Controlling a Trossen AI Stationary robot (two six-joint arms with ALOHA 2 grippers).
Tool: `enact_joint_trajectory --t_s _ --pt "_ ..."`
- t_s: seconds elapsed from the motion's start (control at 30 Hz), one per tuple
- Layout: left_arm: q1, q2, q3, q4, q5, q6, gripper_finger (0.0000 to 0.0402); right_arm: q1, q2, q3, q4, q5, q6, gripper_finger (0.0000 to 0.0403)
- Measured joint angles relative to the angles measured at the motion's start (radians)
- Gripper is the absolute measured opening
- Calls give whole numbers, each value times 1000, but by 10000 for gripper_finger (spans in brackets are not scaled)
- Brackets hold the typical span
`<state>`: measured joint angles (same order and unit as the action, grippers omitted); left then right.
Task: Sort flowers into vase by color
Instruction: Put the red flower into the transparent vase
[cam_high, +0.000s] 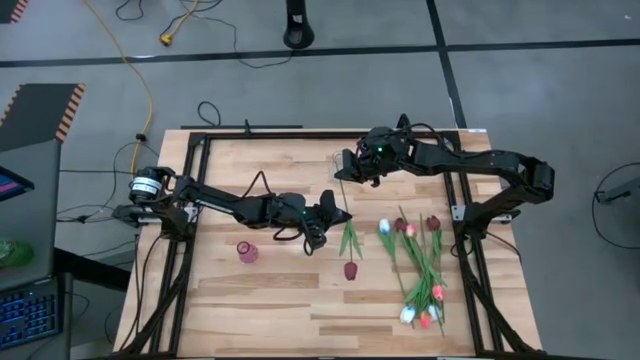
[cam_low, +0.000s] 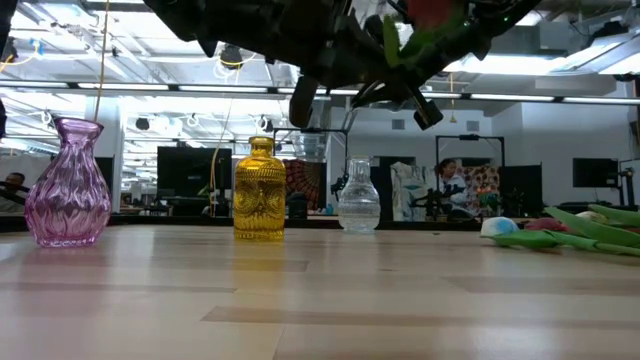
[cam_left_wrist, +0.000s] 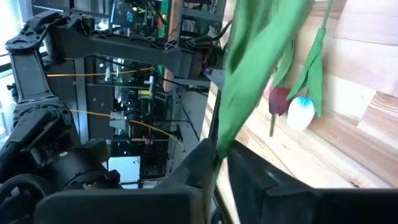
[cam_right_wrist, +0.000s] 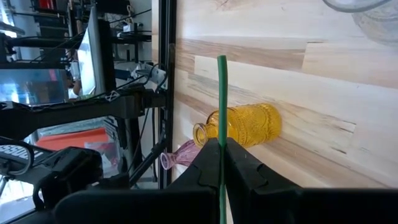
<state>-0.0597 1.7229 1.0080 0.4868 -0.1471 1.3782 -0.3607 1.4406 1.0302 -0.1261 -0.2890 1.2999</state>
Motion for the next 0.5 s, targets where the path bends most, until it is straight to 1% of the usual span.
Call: enact_joint_trajectory --t_s 0.07,0.4,0.5 --pt "0 0 0 1 0 -19 6 0 0 0 0 0 -12 37" --pt "0 0 0 -1 1 -43 2 0 0 0 0 1 -52 37" --pt "0 0 0 -2 1 -54 1 0 0 0 1 1 -120 42"
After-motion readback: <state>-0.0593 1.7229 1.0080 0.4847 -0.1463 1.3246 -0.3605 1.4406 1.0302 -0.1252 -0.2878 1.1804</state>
